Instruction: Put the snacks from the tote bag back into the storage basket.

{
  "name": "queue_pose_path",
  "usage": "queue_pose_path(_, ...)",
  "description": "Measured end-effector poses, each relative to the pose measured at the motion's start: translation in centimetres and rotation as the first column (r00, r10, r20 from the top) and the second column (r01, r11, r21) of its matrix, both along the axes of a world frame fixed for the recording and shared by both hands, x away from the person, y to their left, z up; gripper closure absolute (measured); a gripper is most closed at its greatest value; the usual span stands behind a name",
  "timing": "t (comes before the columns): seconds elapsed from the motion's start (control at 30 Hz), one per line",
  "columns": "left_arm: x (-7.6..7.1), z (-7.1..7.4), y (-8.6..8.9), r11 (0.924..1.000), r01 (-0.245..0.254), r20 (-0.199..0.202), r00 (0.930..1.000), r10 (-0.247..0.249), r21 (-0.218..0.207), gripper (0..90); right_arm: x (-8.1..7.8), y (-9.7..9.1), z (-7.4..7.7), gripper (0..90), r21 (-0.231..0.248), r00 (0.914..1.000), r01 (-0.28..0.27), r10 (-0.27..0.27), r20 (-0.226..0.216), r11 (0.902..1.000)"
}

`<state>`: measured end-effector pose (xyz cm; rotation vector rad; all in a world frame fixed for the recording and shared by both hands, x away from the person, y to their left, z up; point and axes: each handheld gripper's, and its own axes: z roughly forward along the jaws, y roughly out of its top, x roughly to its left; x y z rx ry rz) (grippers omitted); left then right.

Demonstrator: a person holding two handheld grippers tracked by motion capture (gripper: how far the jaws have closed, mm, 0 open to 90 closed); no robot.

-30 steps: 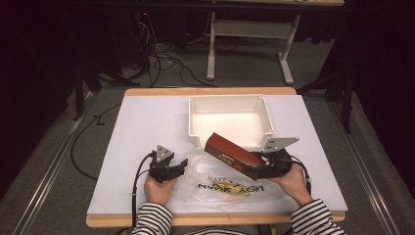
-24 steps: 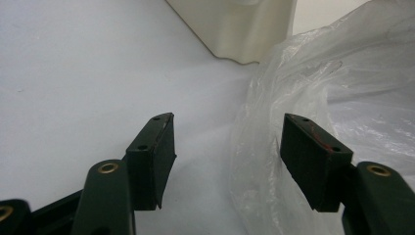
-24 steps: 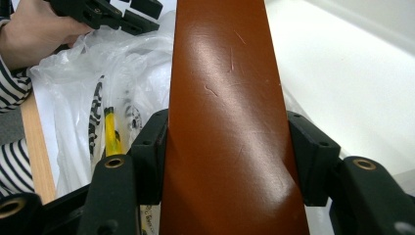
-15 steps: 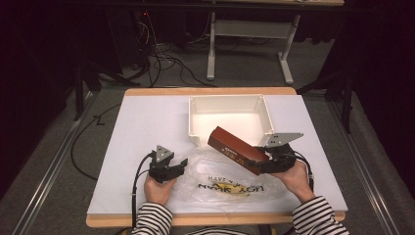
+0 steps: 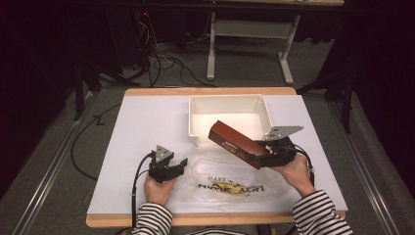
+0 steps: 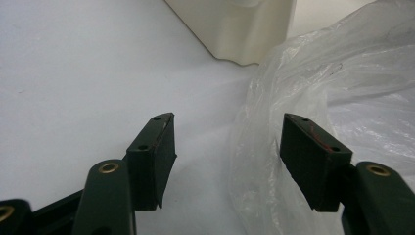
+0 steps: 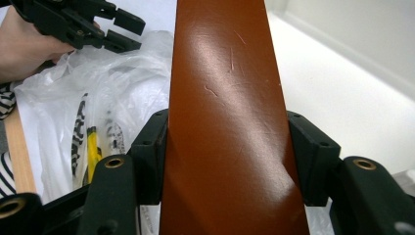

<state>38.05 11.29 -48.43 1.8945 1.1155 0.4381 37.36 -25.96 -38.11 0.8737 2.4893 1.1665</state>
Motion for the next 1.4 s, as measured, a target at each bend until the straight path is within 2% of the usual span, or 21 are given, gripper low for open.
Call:
queue_pose_path(0.37,0.0,0.0,0.0,1.0000,0.004,0.000,1.0000,-0.004,0.002,38.9,1.4,0.2,0.7,42.6,-0.015,0.9987,0.045,-0.044,0.026,0.9989)
queue_pose_path(0.47,0.0,0.0,0.0,1.0000,0.004,0.000,1.0000,-0.004,0.002,38.9,2.0,0.3,0.6,42.6,0.002,0.9983,0.057,-0.057,0.017,0.9984)
queue_pose_path(0.73,0.0,0.0,-0.1,1.0000,0.006,0.000,1.0000,-0.006,0.005,38.9,3.5,1.0,1.0,42.6,-0.016,0.9977,0.067,-0.066,0.010,0.9977)
queue_pose_path(0.9,0.0,0.0,-0.1,1.0000,0.006,0.001,1.0000,-0.006,0.006,38.8,4.6,1.4,1.4,42.7,-0.044,0.9972,0.075,-0.075,0.010,0.9962)
queue_pose_path(1.4,0.0,0.0,-0.1,1.0000,0.006,-0.001,1.0000,-0.006,0.002,38.7,7.1,2.7,0.2,42.6,-0.076,0.9956,0.090,-0.091,-0.018,0.9931)
